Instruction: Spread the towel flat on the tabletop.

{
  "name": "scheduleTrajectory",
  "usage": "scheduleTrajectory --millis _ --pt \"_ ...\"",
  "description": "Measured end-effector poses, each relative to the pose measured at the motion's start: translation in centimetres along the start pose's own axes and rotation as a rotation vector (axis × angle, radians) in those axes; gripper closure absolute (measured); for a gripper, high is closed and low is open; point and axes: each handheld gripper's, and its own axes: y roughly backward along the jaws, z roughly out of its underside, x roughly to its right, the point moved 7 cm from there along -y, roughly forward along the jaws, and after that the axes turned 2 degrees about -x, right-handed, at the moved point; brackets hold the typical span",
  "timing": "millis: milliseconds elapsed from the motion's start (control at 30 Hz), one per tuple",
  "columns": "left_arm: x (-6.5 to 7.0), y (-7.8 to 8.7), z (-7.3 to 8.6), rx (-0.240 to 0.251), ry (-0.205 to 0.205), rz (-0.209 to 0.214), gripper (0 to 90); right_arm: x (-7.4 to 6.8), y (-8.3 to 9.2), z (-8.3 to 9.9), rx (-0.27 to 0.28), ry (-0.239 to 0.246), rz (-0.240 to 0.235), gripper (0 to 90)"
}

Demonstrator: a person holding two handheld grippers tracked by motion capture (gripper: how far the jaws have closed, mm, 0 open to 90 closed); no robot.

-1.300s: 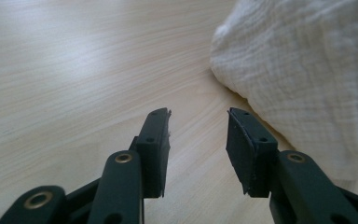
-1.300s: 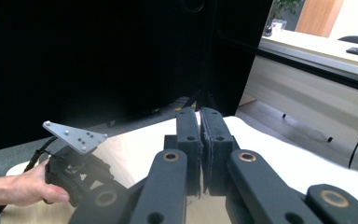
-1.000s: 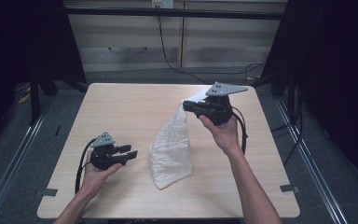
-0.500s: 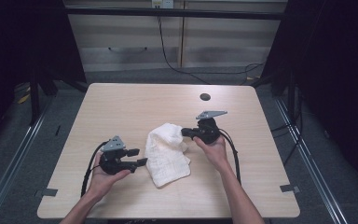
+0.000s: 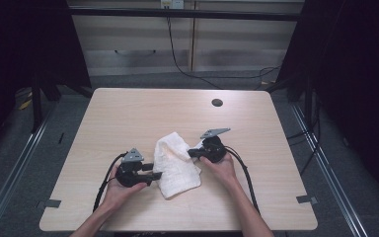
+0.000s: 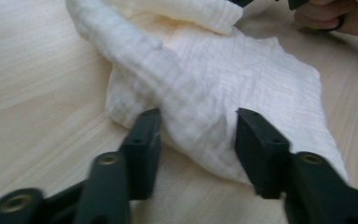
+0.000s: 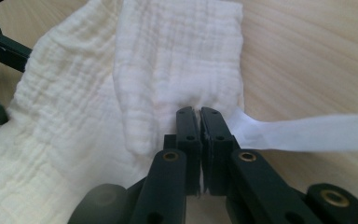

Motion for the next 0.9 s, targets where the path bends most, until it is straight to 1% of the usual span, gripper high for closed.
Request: scheduleTrajectory --millis 33,67,100,133,167,200,233,267,333,367,400,467,500,533,567,600,667,700,733,800,900 --pt "0.0 0.0 0.1 -0.003 0.008 -0.005 61.0 0.0 -0.1 0.2 -0.005 -0.004 -0.001 87.3" --pt "0.0 0.0 0.1 -0.003 0.008 -0.005 69.1 -0.1 -0.2 0.4 -0.009 -0.004 -0.003 87.3" --pt "0.0 0.2 0.1 -0.005 -0.013 -0.024 74.4 -0.2 -0.2 0.6 -0.010 -0.003 -0.008 87.3" --pt "0.0 0.2 0.1 -0.009 -0.023 -0.019 77.9 -0.3 -0.1 0.8 -0.009 -0.009 -0.015 87.3" --pt "-0.1 0.3 0.1 -0.006 -0.028 -0.030 81.4 -0.4 0.0 0.9 -0.008 -0.005 -0.021 87.4" --pt "-0.2 0.3 0.1 -0.017 -0.035 -0.036 83.1 -0.5 0.2 1.1 -0.014 -0.002 -0.020 87.4" --pt "-0.2 0.3 0.1 -0.017 -0.035 -0.036 83.2 -0.5 0.2 1.1 -0.014 -0.002 -0.020 87.4" --pt "-0.5 0.3 0.1 -0.023 -0.049 -0.052 83.9 -0.8 0.7 1.5 -0.030 0.031 -0.017 87.4" --pt "-0.6 0.3 0.0 -0.024 -0.046 -0.050 84.6 -1.0 1.1 1.8 -0.044 0.045 -0.012 87.4" --pt "-0.7 0.2 0.0 -0.027 -0.055 -0.051 85.2 -1.1 1.3 2.0 -0.053 0.049 -0.016 87.4" --pt "-0.7 0.3 -0.1 -0.024 -0.053 -0.051 85.4 -1.2 1.5 2.2 -0.056 0.051 -0.023 87.4" --pt "-0.8 0.5 -0.1 -0.026 -0.056 -0.038 85.4 -1.6 2.1 2.7 -0.070 0.067 -0.027 87.3" --pt "-0.8 0.7 -0.2 -0.015 -0.045 -0.035 85.4 -1.8 2.4 2.9 -0.085 0.075 -0.023 87.4" --pt "-0.9 0.9 -0.3 -0.025 -0.058 -0.030 85.5 -1.9 2.5 3.0 -0.089 0.085 -0.021 87.3" --pt "-0.9 1.0 -0.3 -0.026 -0.068 -0.036 85.8 -2.1 2.8 3.2 -0.098 0.094 -0.021 87.4" --pt "-0.9 1.0 -0.3 -0.030 -0.069 -0.032 86.2 -2.3 3.0 3.4 -0.109 0.095 -0.020 87.3" --pt "-0.9 0.8 -0.3 -0.037 -0.072 -0.029 87.3 -2.7 3.5 3.5 -0.107 0.106 -0.017 87.4" --pt "-1.0 0.8 -0.4 -0.045 -0.083 -0.032 87.6 -2.8 3.7 3.5 -0.100 0.106 -0.019 87.4" --pt "-1.0 0.8 -0.6 -0.040 -0.086 -0.036 87.6 -2.9 4.1 3.4 -0.096 0.108 -0.020 87.4" --pt "-1.5 1.1 -0.9 -0.018 -0.067 -0.039 87.6 -3.1 4.7 3.2 -0.077 0.100 -0.030 87.4" --pt "-2.5 1.2 -0.7 -0.010 -0.038 -0.046 87.7 -3.2 5.7 3.1 -0.049 0.086 -0.044 87.4"
